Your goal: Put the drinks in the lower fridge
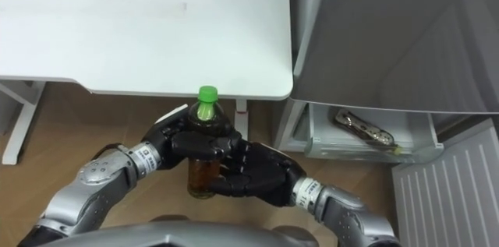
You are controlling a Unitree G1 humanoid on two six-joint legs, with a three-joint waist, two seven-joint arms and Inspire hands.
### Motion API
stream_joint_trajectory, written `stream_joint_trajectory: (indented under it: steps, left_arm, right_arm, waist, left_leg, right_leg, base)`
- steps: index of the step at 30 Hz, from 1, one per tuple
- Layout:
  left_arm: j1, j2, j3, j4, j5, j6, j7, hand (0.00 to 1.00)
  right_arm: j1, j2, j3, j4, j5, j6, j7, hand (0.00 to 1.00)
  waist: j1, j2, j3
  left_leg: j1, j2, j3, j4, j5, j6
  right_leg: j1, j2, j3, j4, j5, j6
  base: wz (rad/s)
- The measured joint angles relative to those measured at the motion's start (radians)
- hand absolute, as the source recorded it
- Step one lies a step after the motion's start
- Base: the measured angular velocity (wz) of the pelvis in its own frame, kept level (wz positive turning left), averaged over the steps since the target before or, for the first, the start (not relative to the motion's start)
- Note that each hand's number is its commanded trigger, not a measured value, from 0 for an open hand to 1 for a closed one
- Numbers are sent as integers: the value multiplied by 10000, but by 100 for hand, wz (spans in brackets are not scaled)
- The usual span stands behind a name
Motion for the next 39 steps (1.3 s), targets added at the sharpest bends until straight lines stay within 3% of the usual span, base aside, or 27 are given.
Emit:
stream_joint_trajectory:
  steps: [23, 39]
  left_arm:
    - [-3, 106, 8, -317, 111, 0, -225, 100]
    - [-82, 87, 114, -361, 113, 0, -225, 100]
  right_arm:
    - [-8, -17, -417, 274, -428, -9, 869, 0]
    - [45, -9, -557, 635, -866, 135, 1189, 0]
  waist:
    - [-212, 92, -2]
    - [-175, 64, -1]
  left_leg:
    - [-13, 10, -12, 9, -3, 0]
    - [34, 12, 14, -11, -2, -1]
  right_leg:
    - [-2, 7, -4, -5, 6, -8]
    - [-8, 6, 19, -12, 5, -8]
  base:
    - [0]
    - [0]
